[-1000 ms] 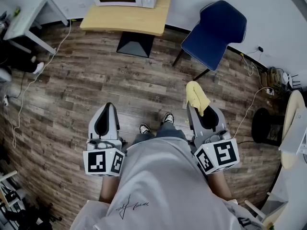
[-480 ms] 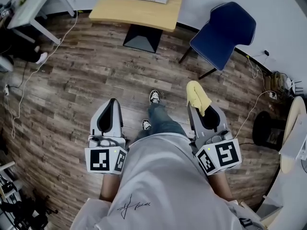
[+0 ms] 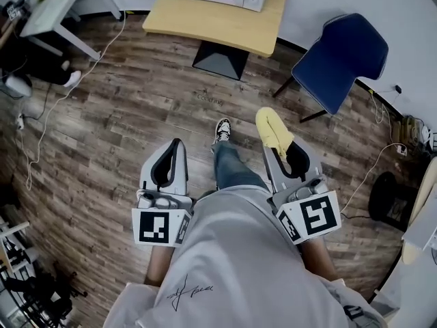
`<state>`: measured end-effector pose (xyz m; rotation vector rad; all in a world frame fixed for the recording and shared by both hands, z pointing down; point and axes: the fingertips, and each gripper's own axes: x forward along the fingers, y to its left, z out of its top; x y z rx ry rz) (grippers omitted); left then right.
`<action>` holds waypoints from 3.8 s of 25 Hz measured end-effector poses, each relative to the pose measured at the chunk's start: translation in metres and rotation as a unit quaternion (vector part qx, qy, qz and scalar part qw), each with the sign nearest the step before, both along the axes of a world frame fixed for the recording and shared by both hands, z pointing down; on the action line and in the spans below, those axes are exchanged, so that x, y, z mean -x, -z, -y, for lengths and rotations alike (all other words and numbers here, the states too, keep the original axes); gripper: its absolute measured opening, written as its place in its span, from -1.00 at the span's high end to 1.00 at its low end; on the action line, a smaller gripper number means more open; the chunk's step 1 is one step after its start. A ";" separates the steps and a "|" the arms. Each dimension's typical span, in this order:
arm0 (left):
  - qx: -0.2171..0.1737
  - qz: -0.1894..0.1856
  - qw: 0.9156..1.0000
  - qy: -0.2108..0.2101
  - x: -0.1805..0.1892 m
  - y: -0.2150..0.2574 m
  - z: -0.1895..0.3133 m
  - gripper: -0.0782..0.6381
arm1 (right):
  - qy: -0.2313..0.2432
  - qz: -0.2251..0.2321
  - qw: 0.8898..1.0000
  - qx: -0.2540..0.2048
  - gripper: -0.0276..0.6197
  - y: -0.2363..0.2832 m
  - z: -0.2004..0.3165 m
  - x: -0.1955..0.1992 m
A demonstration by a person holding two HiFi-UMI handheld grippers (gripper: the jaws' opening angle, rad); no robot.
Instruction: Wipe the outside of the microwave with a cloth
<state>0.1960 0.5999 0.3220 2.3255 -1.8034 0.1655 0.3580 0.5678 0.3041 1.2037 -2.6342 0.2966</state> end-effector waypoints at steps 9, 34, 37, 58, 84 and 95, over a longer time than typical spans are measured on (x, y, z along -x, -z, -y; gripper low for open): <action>0.014 0.010 1.000 -0.016 0.023 0.002 0.124 0.80 | -0.019 0.020 0.998 0.052 0.60 -0.014 0.124 0.017; 0.018 0.041 0.991 -0.123 0.001 -0.002 0.353 0.80 | -0.055 0.045 0.994 0.084 0.55 -0.033 0.311 0.008; 0.013 0.049 0.988 -0.145 0.001 -0.001 0.373 0.80 | -0.036 0.047 0.996 0.062 0.54 -0.028 0.318 0.019; -0.010 0.010 0.959 -0.284 0.088 0.026 0.565 0.80 | -0.196 0.074 0.976 0.064 0.57 0.003 0.484 0.098; -0.015 0.000 0.932 -0.361 0.182 0.021 0.628 0.79 | -0.241 -0.053 0.956 0.160 0.55 0.027 0.676 0.090; 0.006 -0.050 0.945 -0.323 0.184 0.025 0.646 0.79 | -0.256 -0.062 0.941 0.214 0.54 0.012 0.779 0.028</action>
